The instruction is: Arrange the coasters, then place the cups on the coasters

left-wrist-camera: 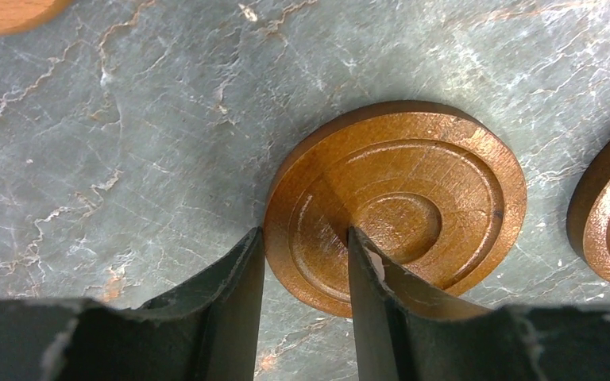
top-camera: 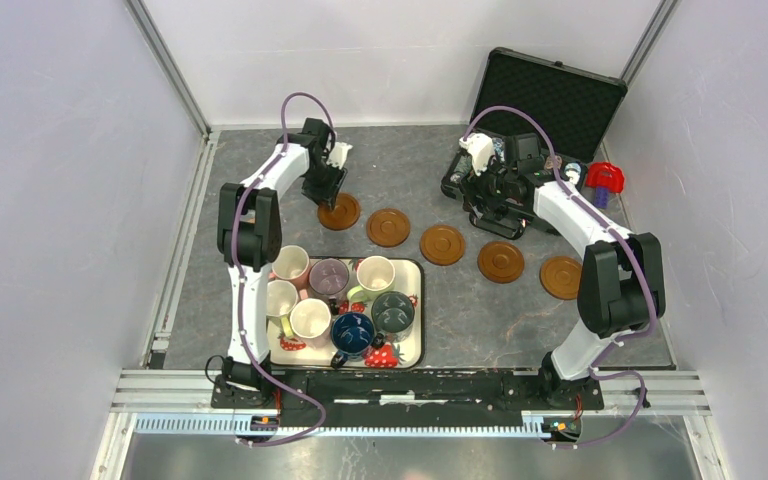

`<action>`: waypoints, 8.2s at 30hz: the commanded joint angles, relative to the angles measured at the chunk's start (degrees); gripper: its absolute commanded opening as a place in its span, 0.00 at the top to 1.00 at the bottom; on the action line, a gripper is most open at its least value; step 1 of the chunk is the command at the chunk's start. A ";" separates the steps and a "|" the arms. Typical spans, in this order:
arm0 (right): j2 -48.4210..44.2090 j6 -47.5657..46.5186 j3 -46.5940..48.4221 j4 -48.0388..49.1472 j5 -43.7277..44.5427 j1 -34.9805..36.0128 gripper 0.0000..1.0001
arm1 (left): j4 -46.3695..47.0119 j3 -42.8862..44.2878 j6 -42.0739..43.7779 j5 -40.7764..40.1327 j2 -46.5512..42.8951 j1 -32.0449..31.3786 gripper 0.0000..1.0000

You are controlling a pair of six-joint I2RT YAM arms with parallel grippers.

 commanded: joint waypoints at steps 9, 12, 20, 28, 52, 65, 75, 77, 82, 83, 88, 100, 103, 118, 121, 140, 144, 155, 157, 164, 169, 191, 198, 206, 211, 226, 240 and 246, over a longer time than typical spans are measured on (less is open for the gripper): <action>-2.04 0.24 -0.16 0.48 -0.96 -0.11 0.23 | -1.69 -1.98 3.26 -4.94 -2.40 0.93 0.53; -1.74 0.42 0.08 0.64 -1.24 -0.15 0.23 | -1.80 -1.37 3.10 -4.67 -2.48 1.02 0.51; -0.72 0.34 1.65 -1.00 -2.18 -0.06 0.23 | -4.15 7.73 -0.65 1.05 -4.98 1.50 0.28; 0.27 -0.11 3.09 -2.47 -2.91 -0.12 0.22 | -3.00 26.78 -4.31 -1.16 3.96 6.12 0.20; 0.52 -0.19 2.93 -2.67 -0.96 0.34 0.22 | 13.83 29.07 -0.93 -7.97 16.76 7.37 0.15; 2.10 -0.72 5.03 -3.23 -1.37 0.95 0.22 | 2.02 22.53 4.81 -7.51 11.50 9.59 0.23; 2.31 -0.61 5.04 -3.45 -2.89 1.06 0.22 | -1.68 10.80 6.48 -5.02 4.42 11.92 0.31; 2.10 -0.80 5.01 -3.57 -2.88 1.06 0.22 | -2.51 9.26 6.59 -4.07 3.48 14.22 0.33; 1.35 -1.07 4.03 -3.50 -3.13 1.08 0.22 | -2.43 3.03 7.62 -2.46 0.07 14.68 0.36; 1.11 -1.12 3.81 -3.49 -3.18 1.06 0.23 | -2.52 2.13 7.66 -2.13 -0.40 14.79 0.37; 0.27 -1.25 2.78 -3.27 -3.15 1.06 0.22 | -2.50 -0.25 7.00 -1.54 -1.40 15.18 0.38; 0.61 -0.99 3.09 -2.96 -3.64 1.04 0.23 | -3.12 -0.27 7.43 -1.13 -2.49 15.23 0.39; 0.78 -0.99 3.44 -3.05 -3.80 1.02 0.23 | -3.30 1.19 6.21 -1.62 -2.97 15.38 0.37; 0.32 -0.91 3.36 -3.43 -4.15 1.01 0.23 | -8.54 1.43 4.64 0.68 -13.19 22.29 0.35; 0.26 -0.59 3.27 -3.14 -4.16 1.04 0.23 | -8.41 -4.78 5.04 0.89 -16.06 24.00 0.42; -0.29 -0.11 2.32 -2.72 -3.37 1.50 0.23 | -0.66 -19.43 -0.02 -3.78 -14.26 24.47 0.64; -0.70 -0.45 2.37 -2.75 -3.16 1.48 0.22 | -1.46 -14.73 -0.75 -5.71 -10.70 24.58 0.64; -0.48 -1.16 2.37 -3.24 -2.06 1.46 0.22 | -3.76 5.09 -1.39 -10.45 1.45 25.45 0.62; -0.23 -1.16 2.43 -3.23 -2.10 1.46 0.22 | -3.97 9.57 -1.31 -10.64 4.49 25.46 0.62; -0.25 -1.73 2.83 -3.66 -1.66 1.48 0.22 | -3.72 18.05 -1.45 -8.39 9.95 25.49 0.59; -0.49 -1.78 2.34 -3.73 -1.56 1.50 0.22 | -2.21 20.94 -2.03 -5.42 12.05 25.36 0.57; -0.28 -1.38 3.00 -3.93 -2.50 1.54 0.22 | -1.34 30.30 -1.12 -2.82 11.35 25.24 0.36; -0.88 -1.60 2.83 -3.82 -2.62 1.58 0.22 | -1.34 25.01 -2.36 3.02 -5.39 25.19 0.15; -2.45 -1.43 2.38 -2.84 -3.83 1.68 0.21 | -7.95 1.19 4.14 12.97 -31.77 25.37 0.00; -4.45 -2.12 0.37 -2.77 -4.62 1.96 0.20 | -20.41 -10.27 18.82 21.84 -42.50 25.29 0.00; -6.40 -2.48 -2.61 -2.51 -5.33 2.11 0.19 | -30.13 -34.69 53.42 20.32 -49.10 33.15 0.15; -6.08 -2.70 -2.60 -3.40 -4.29 2.12 0.19 | -15.19 -46.45 55.09 22.85 -47.74 32.17 0.22; -6.15 -2.92 -2.61 -3.58 -3.80 2.12 0.19 | -13.50 -47.60 54.18 23.51 -46.27 30.45 0.23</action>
